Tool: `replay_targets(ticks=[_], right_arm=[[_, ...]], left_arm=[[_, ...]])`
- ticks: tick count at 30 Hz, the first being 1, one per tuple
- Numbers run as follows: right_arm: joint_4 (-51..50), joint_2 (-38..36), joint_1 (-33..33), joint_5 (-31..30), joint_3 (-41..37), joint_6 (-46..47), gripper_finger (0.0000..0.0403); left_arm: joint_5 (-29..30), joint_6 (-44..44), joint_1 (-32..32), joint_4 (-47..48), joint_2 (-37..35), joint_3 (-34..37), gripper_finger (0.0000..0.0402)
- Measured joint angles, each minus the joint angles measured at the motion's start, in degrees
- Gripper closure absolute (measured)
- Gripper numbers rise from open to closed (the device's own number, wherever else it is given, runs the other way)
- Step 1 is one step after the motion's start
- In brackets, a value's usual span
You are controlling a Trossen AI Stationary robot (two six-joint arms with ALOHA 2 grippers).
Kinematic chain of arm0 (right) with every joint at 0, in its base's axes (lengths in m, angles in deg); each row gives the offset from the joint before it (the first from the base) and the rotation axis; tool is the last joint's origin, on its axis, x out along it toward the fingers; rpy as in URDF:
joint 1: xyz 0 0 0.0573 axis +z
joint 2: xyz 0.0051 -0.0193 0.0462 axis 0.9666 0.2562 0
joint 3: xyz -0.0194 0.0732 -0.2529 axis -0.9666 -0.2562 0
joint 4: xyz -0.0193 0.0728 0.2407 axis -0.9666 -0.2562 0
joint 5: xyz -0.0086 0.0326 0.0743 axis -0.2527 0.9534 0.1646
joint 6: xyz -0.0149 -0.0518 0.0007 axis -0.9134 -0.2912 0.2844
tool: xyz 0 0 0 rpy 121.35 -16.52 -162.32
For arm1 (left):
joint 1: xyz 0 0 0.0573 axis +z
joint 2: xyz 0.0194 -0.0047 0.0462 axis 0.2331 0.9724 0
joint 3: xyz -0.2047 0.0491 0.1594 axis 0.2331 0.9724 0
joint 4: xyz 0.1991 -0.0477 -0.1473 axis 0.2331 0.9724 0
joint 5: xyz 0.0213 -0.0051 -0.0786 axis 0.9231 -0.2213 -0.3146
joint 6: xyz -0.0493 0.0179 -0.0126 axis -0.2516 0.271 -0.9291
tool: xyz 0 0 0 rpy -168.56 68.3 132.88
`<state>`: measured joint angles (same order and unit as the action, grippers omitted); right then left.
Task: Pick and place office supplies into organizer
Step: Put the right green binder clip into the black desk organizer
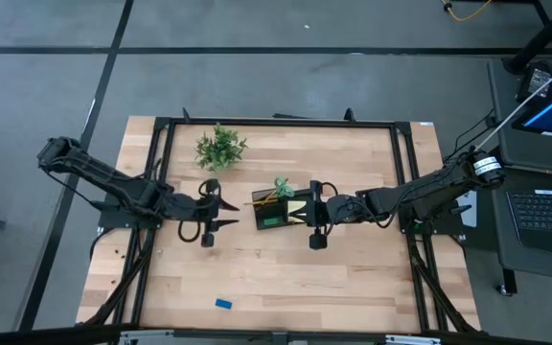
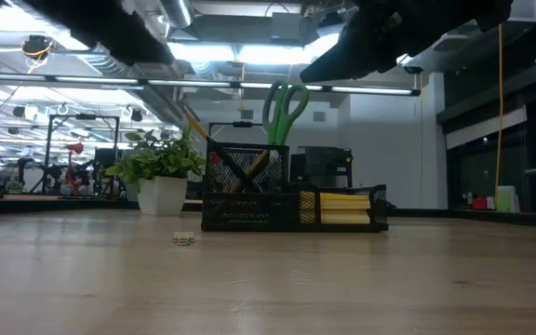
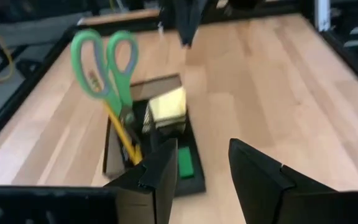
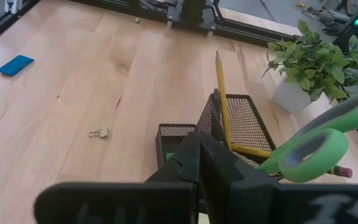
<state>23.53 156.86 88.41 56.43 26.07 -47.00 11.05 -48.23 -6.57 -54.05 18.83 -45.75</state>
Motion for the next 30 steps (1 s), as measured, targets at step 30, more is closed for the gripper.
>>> replay_targets(ticks=[30], right_arm=[[0.5,0.0,-0.3,0.0,0.0,1.1,0.0393]], left_arm=[[-8.0,12.7,-6.9,12.5,30.7,-16.2,0.026]])
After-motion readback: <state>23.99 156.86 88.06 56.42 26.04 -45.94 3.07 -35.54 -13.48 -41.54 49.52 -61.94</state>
